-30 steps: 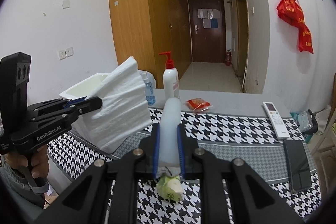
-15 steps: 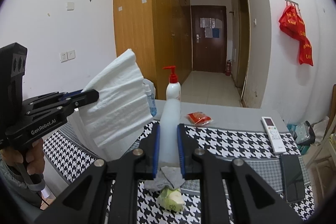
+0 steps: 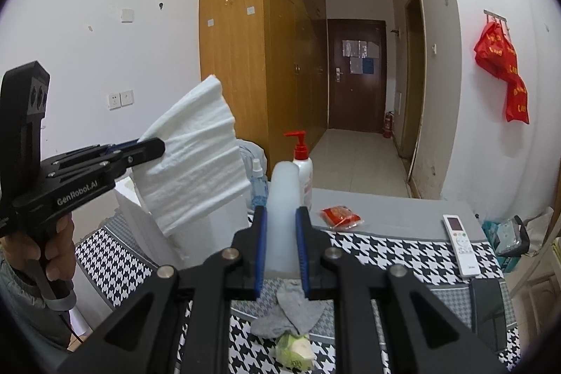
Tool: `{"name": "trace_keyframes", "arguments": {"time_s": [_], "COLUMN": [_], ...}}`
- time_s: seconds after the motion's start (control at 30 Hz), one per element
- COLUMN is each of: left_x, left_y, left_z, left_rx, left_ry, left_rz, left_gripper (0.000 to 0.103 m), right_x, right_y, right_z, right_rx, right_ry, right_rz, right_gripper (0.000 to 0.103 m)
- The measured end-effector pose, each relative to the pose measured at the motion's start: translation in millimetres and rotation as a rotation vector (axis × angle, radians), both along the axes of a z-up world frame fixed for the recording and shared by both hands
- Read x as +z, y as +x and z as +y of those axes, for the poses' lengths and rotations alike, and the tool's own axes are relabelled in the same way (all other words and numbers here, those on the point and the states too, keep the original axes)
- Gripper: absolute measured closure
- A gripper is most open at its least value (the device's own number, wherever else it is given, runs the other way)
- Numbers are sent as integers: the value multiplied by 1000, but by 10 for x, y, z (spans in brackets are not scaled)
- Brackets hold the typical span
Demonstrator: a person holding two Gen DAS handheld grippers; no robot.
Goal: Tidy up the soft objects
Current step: 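Lift the tissues and foam roll and carry both over the white foam box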
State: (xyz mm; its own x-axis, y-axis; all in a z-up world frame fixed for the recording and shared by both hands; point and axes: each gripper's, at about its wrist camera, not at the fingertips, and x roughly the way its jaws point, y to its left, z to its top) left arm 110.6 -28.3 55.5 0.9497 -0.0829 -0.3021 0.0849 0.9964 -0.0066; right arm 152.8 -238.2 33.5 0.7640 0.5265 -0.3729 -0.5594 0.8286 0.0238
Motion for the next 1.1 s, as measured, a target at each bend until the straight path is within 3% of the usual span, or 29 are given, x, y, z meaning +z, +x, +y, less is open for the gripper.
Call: {"name": "trace_keyframes", "arguments": {"time_s": [0.33, 1.1], "left_x": [184, 116], "left_y": [3, 5], "left_z": [173, 762], "left_rx": [77, 246], "left_ry": [15, 9], "left_rz": [-38, -11], "left_gripper": [94, 94], "right_x": [74, 57], "right_y": [21, 188], "right_z": [161, 812], "right_rx": [56, 234], "right_ry": [7, 14], "right_rz": [-9, 17], "right_gripper": [84, 84]}}
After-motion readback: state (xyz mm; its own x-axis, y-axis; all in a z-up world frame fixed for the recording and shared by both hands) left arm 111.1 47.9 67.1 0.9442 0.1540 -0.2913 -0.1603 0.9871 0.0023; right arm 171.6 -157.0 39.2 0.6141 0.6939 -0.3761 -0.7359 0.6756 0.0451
